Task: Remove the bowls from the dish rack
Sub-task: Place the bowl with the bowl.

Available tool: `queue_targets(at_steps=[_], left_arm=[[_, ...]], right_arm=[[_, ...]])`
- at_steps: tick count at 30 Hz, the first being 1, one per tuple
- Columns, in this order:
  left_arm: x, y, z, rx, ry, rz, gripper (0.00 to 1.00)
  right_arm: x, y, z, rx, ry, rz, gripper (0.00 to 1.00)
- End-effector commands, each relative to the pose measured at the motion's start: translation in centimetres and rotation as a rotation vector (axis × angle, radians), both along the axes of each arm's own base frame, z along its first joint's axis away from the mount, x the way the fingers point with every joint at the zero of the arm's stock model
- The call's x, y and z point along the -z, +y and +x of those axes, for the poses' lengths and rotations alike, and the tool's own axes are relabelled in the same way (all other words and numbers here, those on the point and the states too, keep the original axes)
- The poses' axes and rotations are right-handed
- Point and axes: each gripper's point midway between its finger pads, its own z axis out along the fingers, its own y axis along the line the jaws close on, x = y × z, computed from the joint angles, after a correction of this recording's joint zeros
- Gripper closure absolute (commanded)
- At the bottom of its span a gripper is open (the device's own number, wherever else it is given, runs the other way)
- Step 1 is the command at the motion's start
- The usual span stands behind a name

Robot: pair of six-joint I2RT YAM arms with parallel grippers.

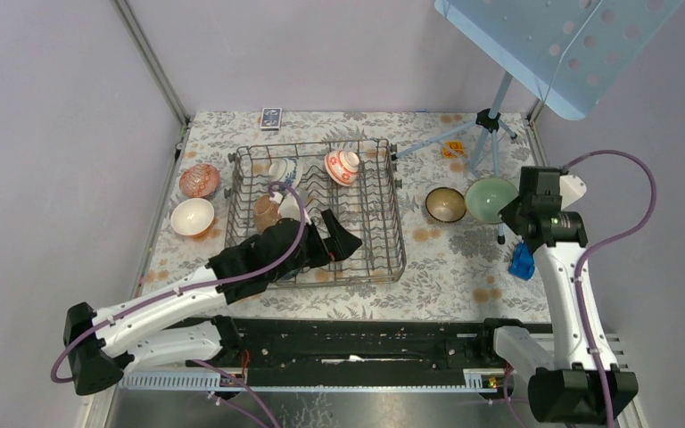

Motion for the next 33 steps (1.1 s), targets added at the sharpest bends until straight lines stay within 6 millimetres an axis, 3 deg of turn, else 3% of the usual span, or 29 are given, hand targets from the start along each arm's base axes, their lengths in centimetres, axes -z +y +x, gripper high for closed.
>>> queue_targets(at_steps=[1,3,6,12,18,23,33], left_arm=[[-1.6,-0.4,-0.6,0.021,-0.011,-0.093,0.02],[-1.6,-0.1,-0.7,0.017,-0.015,-0.101,0.02],[-1.8,0.5,-0.3,-0.009,-0.046,-0.106,0.03],[-2.1,1.3,0.3,-0.035,-0.095,-0.073,0.03],[-0.9,1.4,0.7,-0.057,-0.087,-0.044,0.03],[0.5,0.7,0.9,-0.057,-0.060,-0.039,0.03],[3.0,-1.0,0.9,-0.007,-0.008,0.010,0.03]], right_arm=[[-6.5,-3.7,5.0,0.211,-0.264,0.003,1.00],[-7.9,-5.6,5.9,0.276,-0.297,-0.015,1.00],[-8.2,-8.1,7.1,0.348,-0.289,-0.032,1.00],[-6.1,-12.0,9.2,0.434,-0.239,-0.062,1.00],[-3.1,-14.8,11.0,0.521,-0.273,-0.001,1.00],[-0.6,-14.9,13.2,0.515,-0.264,0.074,1.00],[3.7,-15.1,14.1,0.494,-0.190,0.108,1.00]])
